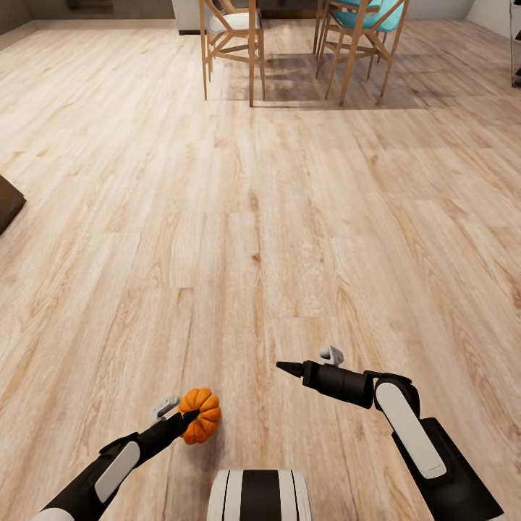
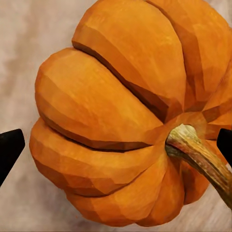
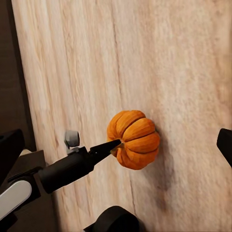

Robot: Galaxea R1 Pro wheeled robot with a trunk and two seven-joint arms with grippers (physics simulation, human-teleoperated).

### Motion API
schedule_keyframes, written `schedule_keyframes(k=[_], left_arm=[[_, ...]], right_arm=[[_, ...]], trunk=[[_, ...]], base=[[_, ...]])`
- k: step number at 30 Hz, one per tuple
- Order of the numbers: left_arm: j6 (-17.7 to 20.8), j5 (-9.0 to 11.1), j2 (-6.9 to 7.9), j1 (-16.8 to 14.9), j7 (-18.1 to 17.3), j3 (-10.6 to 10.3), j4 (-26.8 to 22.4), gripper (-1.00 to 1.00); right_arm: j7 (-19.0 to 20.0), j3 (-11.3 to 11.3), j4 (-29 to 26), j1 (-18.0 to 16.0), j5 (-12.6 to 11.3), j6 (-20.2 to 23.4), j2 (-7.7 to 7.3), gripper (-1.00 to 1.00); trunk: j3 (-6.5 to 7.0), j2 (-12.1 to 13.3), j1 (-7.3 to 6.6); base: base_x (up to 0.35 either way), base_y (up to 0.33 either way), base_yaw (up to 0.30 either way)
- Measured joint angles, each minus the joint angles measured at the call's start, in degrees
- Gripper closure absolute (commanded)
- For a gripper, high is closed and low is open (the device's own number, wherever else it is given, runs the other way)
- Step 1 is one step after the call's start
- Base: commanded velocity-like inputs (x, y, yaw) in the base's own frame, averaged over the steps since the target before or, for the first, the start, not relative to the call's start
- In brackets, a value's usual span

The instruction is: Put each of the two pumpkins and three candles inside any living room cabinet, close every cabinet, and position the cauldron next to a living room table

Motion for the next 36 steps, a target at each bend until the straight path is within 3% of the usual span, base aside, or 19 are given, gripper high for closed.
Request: schedule_keyframes(k=[21, 22, 36], left_arm=[[0.0, 0.0, 0.05, 0.0, 0.0, 0.0, 0.0, -1.00], [0.0, 0.0, 0.04, 0.0, 0.1, 0.0, 0.0, 1.00], [0.0, 0.3, 0.00, 0.0, 0.0, 0.1, 0.0, 1.00]], right_arm=[[0.0, 0.0, -0.1, 0.0, 0.0, 0.0, -0.25, -1.00], [0.0, -0.1, -0.1, 0.0, 0.0, 0.0, -0.26, -1.00], [0.0, -0.1, -0.1, 0.0, 0.0, 0.0, -0.26, -1.00]], trunk=[[0.00, 0.0, 0.00], [0.00, 0.0, 0.00], [0.00, 0.0, -0.01]], base=[[0.045, -0.001, 0.000], [0.000, 0.000, 0.000], [0.000, 0.000, 0.000]])
